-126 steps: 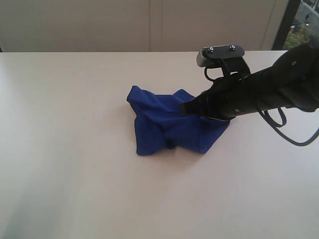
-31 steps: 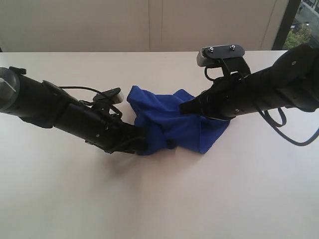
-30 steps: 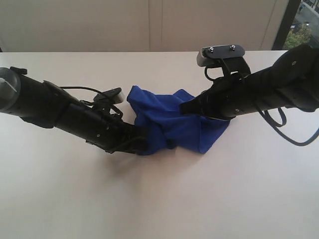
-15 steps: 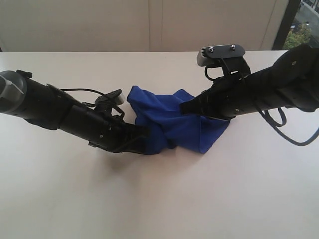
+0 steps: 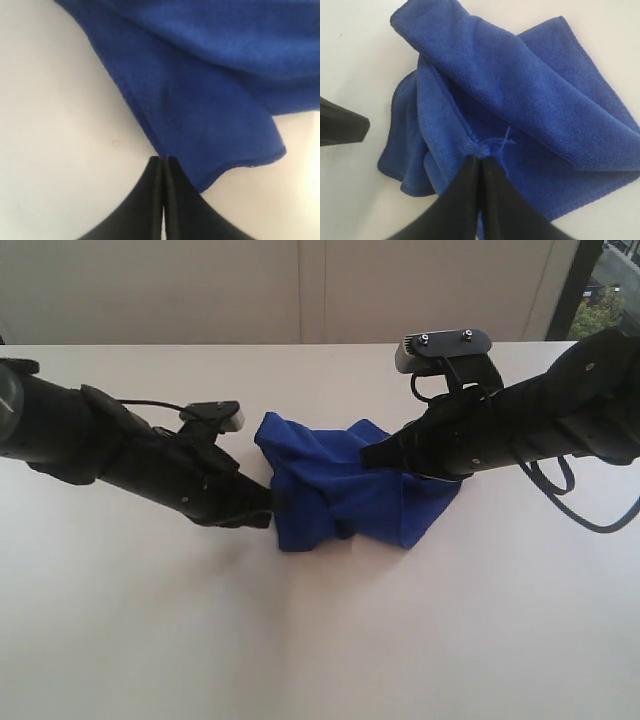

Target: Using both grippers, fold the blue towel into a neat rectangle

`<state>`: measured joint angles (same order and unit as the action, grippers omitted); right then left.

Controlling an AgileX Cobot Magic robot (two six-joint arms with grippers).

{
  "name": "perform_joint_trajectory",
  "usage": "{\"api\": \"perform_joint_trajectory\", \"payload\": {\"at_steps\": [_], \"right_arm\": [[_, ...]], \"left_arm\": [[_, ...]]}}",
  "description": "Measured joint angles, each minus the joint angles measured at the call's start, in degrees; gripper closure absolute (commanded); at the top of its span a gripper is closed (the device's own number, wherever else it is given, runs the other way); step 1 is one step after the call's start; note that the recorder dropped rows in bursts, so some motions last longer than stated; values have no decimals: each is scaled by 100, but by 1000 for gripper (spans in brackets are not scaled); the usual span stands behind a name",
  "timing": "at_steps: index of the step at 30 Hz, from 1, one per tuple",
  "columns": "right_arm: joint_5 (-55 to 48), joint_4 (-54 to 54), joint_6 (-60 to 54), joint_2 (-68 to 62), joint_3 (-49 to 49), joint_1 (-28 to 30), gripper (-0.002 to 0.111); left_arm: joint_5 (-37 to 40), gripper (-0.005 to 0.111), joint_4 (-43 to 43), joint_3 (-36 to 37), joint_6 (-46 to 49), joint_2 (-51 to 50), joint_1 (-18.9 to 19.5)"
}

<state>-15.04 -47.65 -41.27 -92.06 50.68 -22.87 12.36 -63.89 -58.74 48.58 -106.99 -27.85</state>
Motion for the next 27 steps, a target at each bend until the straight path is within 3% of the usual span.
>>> {"api": "perform_joint_trajectory", "payload": {"at_steps": [4,7,12,17,27], "right_arm": [[4,0,0,0,0,0,108],[4,0,0,0,0,0,108],[4,0,0,0,0,0,108],[4,0,0,0,0,0,108],[4,0,0,0,0,0,108]], "left_arm": [[-182,107,247,0,-147,305,0],[113,106,247,0,-371,305,0],[151,77,699,47,-458,305,-204],[-475,77,1212,56,-473,305,-735],[-853,77,1319,56,-504,-152,-801]]}}
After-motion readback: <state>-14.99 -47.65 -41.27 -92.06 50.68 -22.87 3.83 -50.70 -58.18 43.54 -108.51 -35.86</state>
